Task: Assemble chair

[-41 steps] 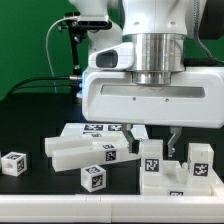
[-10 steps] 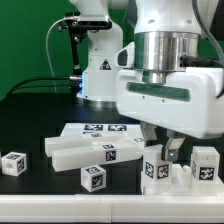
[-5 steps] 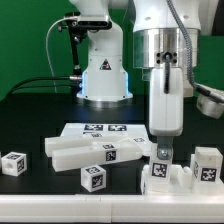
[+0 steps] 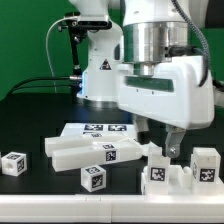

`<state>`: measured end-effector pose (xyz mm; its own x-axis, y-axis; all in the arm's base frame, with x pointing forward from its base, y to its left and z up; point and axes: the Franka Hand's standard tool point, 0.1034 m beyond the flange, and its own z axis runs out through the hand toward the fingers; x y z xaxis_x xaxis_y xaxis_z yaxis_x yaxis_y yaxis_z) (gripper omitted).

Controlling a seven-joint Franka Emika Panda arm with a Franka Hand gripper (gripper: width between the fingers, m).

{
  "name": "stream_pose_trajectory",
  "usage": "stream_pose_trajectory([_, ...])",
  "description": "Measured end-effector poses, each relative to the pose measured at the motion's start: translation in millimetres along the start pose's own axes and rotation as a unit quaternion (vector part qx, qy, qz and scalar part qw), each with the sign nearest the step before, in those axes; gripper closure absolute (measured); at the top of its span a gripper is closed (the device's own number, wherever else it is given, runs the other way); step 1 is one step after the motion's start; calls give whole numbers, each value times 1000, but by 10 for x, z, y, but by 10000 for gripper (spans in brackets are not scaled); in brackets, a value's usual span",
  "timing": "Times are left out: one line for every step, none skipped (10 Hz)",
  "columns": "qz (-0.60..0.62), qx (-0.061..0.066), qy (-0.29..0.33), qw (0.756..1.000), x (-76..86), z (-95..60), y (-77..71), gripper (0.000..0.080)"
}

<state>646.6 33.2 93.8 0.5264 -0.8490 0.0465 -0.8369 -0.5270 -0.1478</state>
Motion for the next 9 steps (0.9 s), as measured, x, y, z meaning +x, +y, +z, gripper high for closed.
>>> stream_pose_trajectory([-19,-2,2,1000,11,8,7,159])
stream_pose_trajectory([-59,-3,3,998,14,11,11,151])
stream_pose_trajectory([-87,-4,3,996,21,12,15,151])
stream_pose_trajectory([-130,-6,5,992,31,12,22,151])
stream_pose_trajectory([-191,-8,6,982,40,12,28,151])
stream_pose_trajectory([-269,-11,6,963,54,11,34,151])
stream_pose_trajectory([-320,-12,6,947,56,13,35,151])
stream_pose_trajectory([-359,-14,5,933,66,17,43,151])
stream_pose_trajectory([-359,-12,8,933,99,10,51,151])
